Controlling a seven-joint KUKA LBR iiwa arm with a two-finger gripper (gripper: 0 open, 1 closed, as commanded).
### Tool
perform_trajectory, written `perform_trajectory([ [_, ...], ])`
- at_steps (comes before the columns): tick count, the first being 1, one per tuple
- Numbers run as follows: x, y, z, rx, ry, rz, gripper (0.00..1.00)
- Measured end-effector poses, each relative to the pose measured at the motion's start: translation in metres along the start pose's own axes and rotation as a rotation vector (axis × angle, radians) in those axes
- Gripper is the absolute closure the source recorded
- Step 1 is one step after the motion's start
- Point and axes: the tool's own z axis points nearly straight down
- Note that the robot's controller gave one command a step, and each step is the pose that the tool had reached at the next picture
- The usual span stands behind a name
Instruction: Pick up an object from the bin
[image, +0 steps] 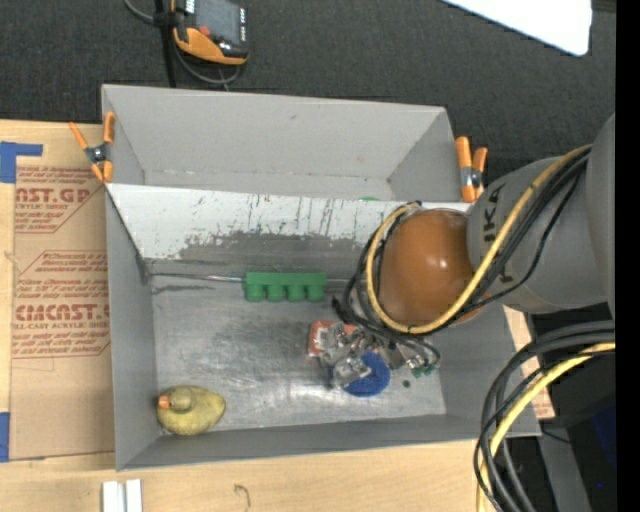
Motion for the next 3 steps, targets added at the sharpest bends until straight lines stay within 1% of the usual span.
perform_trajectory([
  [1, 0.012, -0.003, 0.005, -0.001, 0.041, 0.003, 0.00],
  [2, 0.012, -0.003, 0.005, -0.002, 0.042, 0.003, 0.00],
  [3, -0.003, -0.041, -0.024, -0.009, 0.046, -0.038, 0.00],
])
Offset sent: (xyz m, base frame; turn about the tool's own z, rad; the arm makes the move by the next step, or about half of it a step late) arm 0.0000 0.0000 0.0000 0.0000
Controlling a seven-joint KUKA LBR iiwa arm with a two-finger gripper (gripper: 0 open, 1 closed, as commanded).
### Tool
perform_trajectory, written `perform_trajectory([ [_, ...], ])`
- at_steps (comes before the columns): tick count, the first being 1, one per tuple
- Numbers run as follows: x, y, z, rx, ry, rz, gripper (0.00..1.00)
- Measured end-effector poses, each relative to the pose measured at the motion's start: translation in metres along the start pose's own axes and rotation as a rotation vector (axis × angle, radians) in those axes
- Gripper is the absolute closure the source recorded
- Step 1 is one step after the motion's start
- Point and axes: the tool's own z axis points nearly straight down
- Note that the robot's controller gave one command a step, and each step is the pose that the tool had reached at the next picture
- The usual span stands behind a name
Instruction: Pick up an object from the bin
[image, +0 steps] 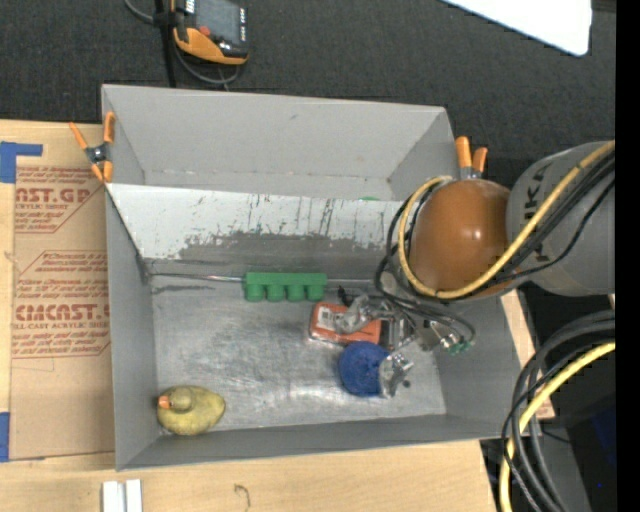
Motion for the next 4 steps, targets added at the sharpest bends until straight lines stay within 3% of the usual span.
perform_trajectory([
  [1, 0.005, -0.048, -0.006, 0.012, -0.015, 0.002, 0.00],
  [2, 0.007, 0.040, 0.033, 0.005, -0.005, -0.214, 1.00],
  [3, 0.007, 0.040, 0.033, 0.005, -0.005, -0.214, 1.00],
  [4, -0.007, 0.029, -0.138, 0.011, -0.011, -0.307, 1.00],
])
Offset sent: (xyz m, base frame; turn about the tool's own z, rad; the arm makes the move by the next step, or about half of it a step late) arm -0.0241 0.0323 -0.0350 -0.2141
